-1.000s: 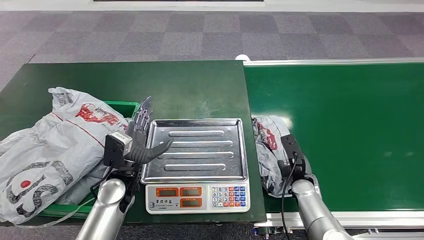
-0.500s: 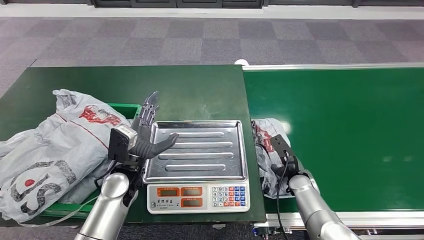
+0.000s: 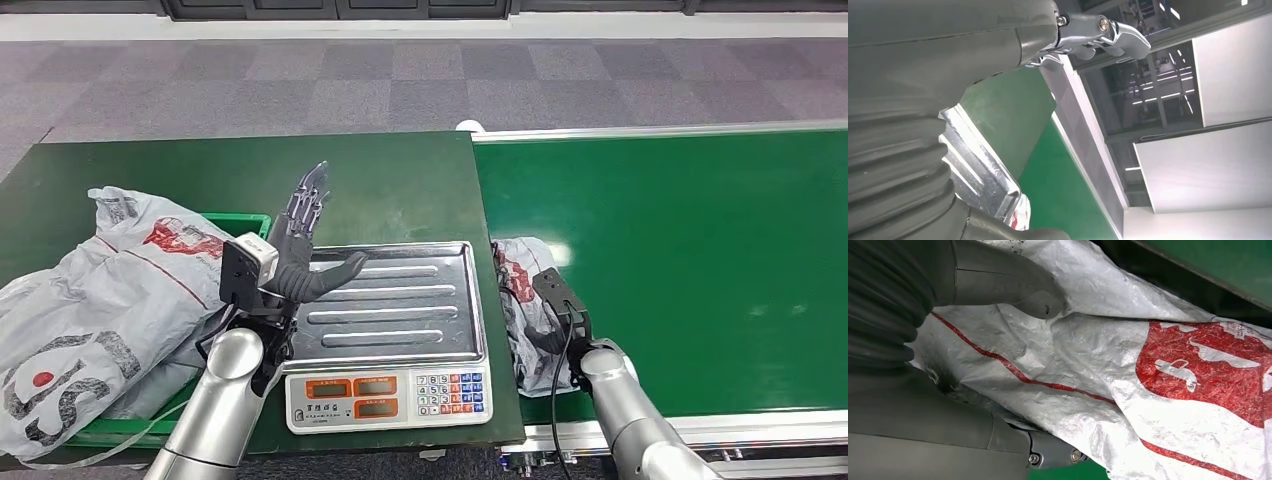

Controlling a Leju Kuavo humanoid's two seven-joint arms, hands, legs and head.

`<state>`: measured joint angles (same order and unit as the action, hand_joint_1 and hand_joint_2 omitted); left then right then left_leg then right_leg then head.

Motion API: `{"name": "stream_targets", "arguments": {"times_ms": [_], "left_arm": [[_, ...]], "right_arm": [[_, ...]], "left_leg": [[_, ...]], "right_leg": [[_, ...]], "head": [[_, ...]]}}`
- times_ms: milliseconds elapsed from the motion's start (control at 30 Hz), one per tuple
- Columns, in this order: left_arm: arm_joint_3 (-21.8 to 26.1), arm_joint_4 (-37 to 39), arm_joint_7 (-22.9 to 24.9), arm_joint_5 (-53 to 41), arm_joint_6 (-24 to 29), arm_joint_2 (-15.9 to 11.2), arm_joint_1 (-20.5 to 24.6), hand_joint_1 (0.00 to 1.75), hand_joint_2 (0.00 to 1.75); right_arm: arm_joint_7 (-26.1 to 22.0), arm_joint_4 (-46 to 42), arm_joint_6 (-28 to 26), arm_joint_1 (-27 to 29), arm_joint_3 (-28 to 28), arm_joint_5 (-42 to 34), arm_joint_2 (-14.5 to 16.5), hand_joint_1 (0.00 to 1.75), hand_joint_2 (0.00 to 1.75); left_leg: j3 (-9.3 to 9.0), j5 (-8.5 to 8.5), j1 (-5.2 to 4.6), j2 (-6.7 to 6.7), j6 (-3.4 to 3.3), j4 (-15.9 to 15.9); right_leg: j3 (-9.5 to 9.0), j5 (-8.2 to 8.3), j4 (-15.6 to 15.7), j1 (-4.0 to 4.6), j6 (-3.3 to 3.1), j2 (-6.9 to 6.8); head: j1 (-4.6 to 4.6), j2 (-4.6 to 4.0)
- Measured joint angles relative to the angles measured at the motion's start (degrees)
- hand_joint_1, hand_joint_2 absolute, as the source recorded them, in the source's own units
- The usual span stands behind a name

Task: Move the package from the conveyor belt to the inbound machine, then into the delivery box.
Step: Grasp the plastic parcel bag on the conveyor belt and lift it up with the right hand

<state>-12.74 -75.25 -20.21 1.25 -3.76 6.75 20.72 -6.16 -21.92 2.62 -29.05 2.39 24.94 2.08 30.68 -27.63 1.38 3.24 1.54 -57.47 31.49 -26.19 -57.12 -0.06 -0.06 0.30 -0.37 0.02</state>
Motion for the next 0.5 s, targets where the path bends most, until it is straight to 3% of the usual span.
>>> {"name": "stream_targets", "arguments": {"times_ms": [100, 267, 500], "left_arm": [[-0.01, 0.02, 0.10, 0.04, 0.01, 0.00, 0.04, 0.00, 1.75], [-0.01, -0.19, 0.74, 0.17, 0.19, 0.02, -0.13, 0.00, 1.75], [-0.01, -0.57, 0.96, 0.56, 0.86, 0.01, -1.39, 0.00, 1.75]], "right_arm": [[2.88, 0.00, -2.39, -0.41, 0.03, 2.34, -0.07, 1.75, 1.75], [12.92, 0.01, -8.86, -1.26, 2.10, 11.78, -0.42, 1.75, 1.75], [26.26, 1.47, -18.63, 0.47, 11.42, 28.49, -0.76, 1.75, 1.75]], "left_leg": [[-0.27, -0.02, -0.01, -0.19, -0.08, 0.00], [-0.17, 0.33, -0.12, -1.24, -0.21, -0.05], [0.10, 0.34, -0.22, -1.79, -0.28, -0.08]], "right_leg": [[-0.09, -0.17, 0.00, 0.00, 0.06, -0.17], [-0.13, -0.17, -0.02, 0.09, 0.16, -1.20], [-0.10, -0.35, 0.04, 0.03, 0.25, -1.68]], "head": [[0.00, 0.00], [0.00, 0.00], [0.01, 0.00]]}}
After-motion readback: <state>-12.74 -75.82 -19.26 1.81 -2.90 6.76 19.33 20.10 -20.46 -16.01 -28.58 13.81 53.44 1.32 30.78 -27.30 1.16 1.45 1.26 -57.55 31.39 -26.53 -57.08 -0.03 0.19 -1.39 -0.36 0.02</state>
